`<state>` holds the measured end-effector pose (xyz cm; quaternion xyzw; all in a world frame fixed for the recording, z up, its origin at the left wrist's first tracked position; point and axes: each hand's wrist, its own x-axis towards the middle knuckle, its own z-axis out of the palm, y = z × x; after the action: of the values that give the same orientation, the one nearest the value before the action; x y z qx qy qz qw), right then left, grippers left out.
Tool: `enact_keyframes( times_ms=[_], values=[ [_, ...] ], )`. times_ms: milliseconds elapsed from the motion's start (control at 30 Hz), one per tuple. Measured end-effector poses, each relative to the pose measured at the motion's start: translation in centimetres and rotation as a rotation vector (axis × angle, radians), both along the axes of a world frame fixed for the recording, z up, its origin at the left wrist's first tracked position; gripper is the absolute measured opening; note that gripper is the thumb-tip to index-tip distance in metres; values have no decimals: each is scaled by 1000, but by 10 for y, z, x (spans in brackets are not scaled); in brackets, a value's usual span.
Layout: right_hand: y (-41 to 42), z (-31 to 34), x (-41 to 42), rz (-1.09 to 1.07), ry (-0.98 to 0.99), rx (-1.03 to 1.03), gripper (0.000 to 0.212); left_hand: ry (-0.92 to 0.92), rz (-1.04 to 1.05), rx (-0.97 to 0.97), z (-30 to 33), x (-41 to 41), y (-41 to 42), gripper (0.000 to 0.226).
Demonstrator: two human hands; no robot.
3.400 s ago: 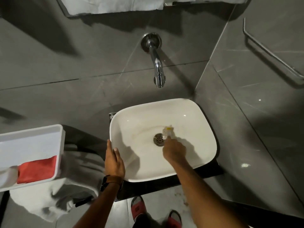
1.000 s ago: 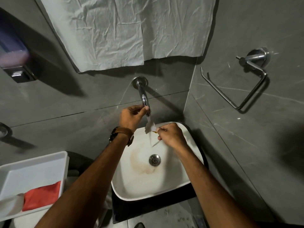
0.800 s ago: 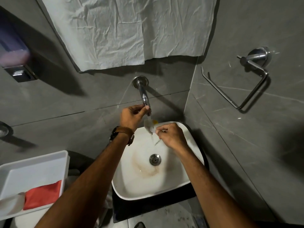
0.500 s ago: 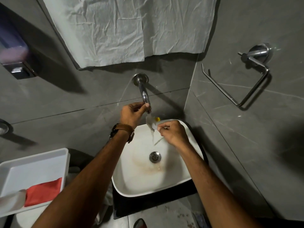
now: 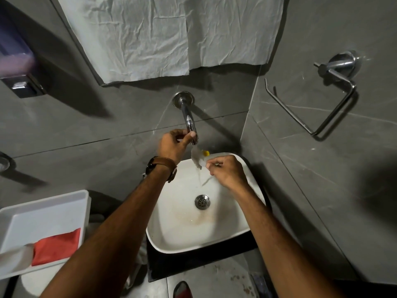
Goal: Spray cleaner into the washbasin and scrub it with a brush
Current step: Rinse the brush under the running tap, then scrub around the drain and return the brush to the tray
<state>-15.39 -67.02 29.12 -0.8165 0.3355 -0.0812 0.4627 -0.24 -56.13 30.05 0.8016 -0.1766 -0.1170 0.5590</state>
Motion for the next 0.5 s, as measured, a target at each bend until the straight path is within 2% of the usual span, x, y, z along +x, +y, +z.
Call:
enact_keyframes(
  times_ms=[100,267,367,433,500],
  values=[
    [0,-10,-2,11,31,10,16,-10,57,27,0,1,-4,29],
    [5,-28,-6,-1,51,60,16,-29,146,17,-2,0,-7,35],
    [7,-39,-9,28,79,43,13,-26,127,-19,-1,2,-4,37],
    [10,-51,-14,170,159,43,12,-17,71,-86,-9,4,4,38],
    [16,-66,-24,415,387,33,18,3,49,-98,-31,4,19,36]
  ],
)
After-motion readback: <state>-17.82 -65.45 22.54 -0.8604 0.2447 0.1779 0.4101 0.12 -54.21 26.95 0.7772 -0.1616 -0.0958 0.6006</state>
